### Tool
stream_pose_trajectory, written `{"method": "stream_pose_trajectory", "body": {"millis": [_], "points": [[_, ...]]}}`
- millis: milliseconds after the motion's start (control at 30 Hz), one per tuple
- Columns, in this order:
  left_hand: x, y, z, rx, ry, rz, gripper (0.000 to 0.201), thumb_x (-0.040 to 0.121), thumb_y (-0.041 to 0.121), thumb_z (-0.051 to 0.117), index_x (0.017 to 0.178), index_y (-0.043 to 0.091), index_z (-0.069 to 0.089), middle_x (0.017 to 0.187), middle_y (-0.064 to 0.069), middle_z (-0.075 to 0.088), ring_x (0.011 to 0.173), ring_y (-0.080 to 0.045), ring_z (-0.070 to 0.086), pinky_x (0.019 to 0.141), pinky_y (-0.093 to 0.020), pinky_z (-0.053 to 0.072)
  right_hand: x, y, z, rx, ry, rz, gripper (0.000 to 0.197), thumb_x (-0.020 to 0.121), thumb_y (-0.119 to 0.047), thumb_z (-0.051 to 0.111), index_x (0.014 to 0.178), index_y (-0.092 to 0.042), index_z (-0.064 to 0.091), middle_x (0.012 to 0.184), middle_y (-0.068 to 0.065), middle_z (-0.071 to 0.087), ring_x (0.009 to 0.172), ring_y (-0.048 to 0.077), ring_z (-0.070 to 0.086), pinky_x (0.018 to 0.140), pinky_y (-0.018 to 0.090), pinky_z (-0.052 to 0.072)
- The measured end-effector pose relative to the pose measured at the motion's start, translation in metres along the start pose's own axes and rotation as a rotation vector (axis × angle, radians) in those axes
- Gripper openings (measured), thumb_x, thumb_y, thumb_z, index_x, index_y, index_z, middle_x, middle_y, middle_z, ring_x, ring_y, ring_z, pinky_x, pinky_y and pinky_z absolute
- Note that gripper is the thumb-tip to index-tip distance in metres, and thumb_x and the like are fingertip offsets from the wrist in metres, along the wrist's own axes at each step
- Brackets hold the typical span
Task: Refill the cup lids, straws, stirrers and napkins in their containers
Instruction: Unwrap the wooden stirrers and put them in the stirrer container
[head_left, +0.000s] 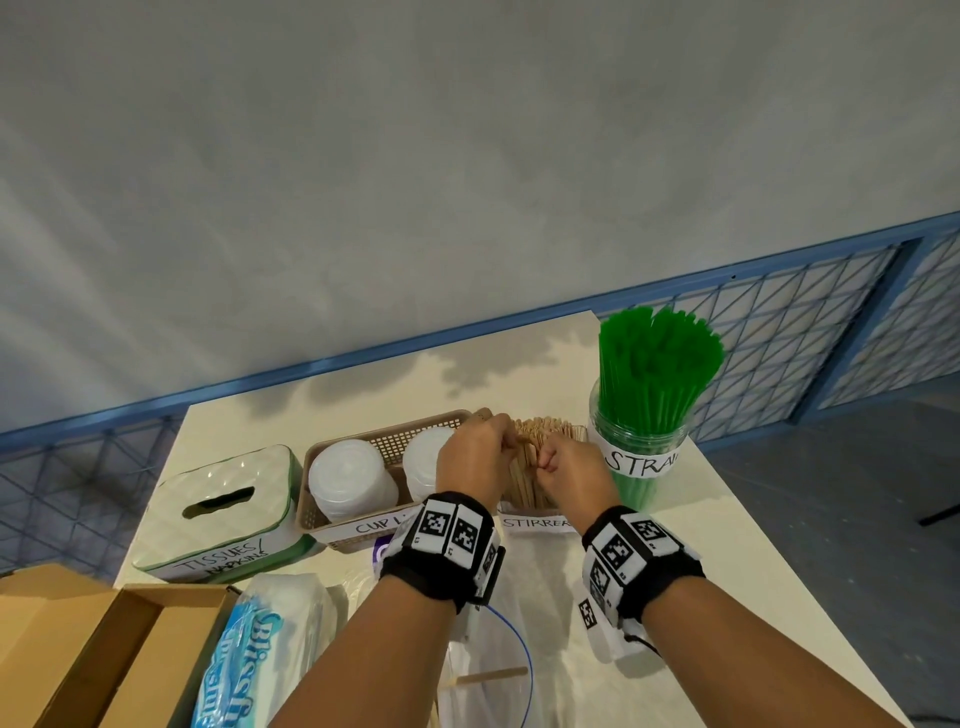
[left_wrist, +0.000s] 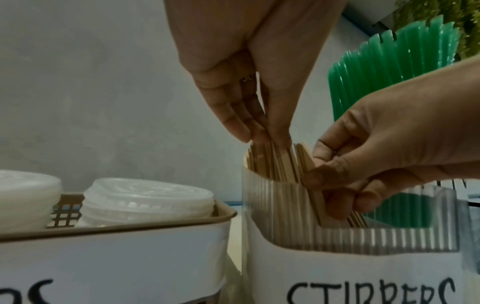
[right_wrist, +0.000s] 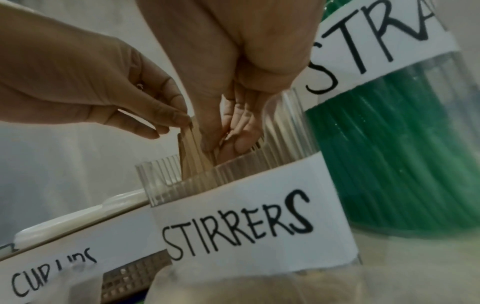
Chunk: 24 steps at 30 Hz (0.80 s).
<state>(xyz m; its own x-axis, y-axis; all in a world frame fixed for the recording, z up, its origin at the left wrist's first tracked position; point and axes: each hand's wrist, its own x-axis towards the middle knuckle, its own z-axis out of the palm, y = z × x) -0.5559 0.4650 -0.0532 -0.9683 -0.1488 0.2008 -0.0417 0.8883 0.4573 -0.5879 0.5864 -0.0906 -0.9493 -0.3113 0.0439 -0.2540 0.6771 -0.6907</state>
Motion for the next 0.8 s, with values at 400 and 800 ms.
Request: {"method": "stream_pose_trajectory", "body": {"millis": [400,800], "points": [[0.002,-0.012,0.017,0.353,-0.381,0.128,0.059,0.100,0.005,0.033,0.150,0.011,0.004,0.159,-0.005,0.000,0.147,-0.018,0.004,0.116,-0.032,0.014,-0.006,-0.001,-0.006,-0.051,-0.017,-0.010,0.006,0.084,-0.008,0.064,0.079,-0.009,0.060,0.062,-0.008,0.048,0.064,0.012,0.051,0.062,0.018,0.039],[-0.074,-0.002,-0.092,0.166,-0.237,-0.287,0.039,0.097,0.026,0.044,0.129,0.003,0.044,0.127,-0.015,0.057,0.117,-0.027,0.053,0.089,-0.029,0.038,-0.086,-0.061,-0.026,0.206,-0.297,-0.102,0.017,0.089,-0.018,0.060,0.073,-0.019,0.057,0.065,-0.005,0.059,0.052,0.000,0.055,0.054,0.009,0.041]]}}
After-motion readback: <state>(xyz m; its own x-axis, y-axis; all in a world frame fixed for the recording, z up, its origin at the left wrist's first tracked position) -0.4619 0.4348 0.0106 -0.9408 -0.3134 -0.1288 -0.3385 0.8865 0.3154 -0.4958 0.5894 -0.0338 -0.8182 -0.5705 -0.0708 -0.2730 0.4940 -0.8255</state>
